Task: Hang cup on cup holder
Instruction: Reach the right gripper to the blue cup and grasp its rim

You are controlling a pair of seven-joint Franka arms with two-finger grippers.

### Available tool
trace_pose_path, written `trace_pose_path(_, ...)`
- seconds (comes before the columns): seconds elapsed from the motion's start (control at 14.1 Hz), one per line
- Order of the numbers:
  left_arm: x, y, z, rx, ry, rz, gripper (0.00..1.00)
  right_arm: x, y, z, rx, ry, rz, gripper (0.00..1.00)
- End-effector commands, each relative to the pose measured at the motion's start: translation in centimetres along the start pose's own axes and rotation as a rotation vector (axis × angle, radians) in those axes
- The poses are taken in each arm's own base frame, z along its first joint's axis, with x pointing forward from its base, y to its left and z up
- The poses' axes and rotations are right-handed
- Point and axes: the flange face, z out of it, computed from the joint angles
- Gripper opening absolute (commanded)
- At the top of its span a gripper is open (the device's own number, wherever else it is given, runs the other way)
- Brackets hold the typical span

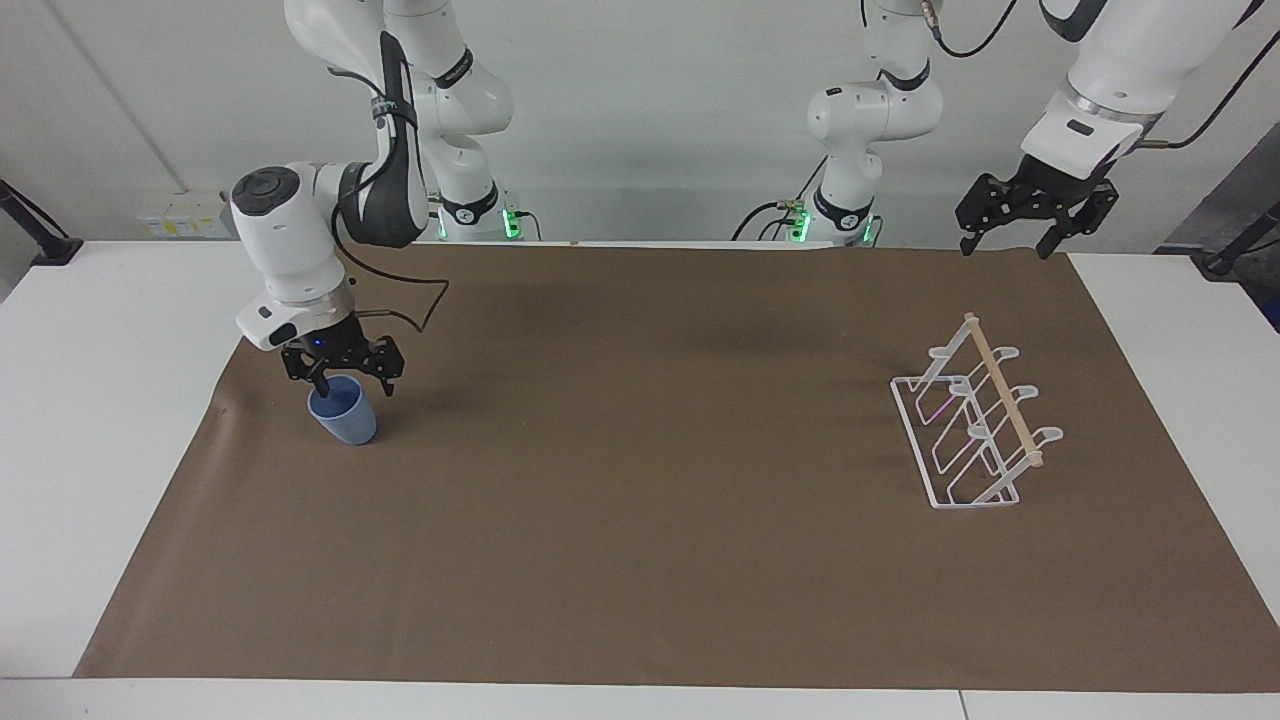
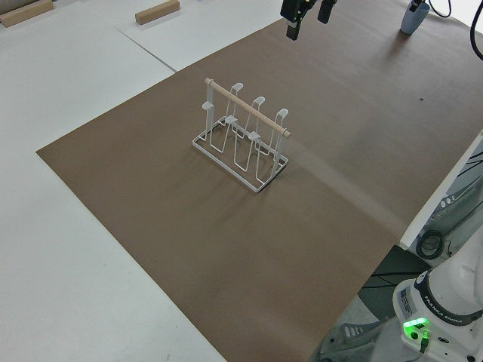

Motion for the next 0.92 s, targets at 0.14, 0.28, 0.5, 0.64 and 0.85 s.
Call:
trace_pose_path(0.14,-0.56,0.3,0.15,-0.002,-0.016,0.018,1.0,-1.63,-0.29,1.8,0.01,0.019,-0.007,1.0)
trace_pose_path(0.28,-0.6,0.06,0.06,0.0,-0.013,0.018,1.0,-1.73,-0.31,1.92,0.011,0.016,-0.005,1.0)
trace_pose_path(0.5,-0.6,0.07,0.2,-0.002,-0.016,0.02,1.0,-1.88,-0.33,2.01,0.012,0.01,-0.004,0.66)
trace_pose_path(0.64,-0.75,0.07,0.26,0.0,-0.017,0.018,1.0,-1.94,-0.34,2.06,0.012,0.004,-0.005,0.37)
trace_pose_path(0.85,-0.75,0.07,0.33,0.0,-0.019,0.019,1.0,-2.0,-0.18,2.09,0.012,0.0,-0.005,0.02)
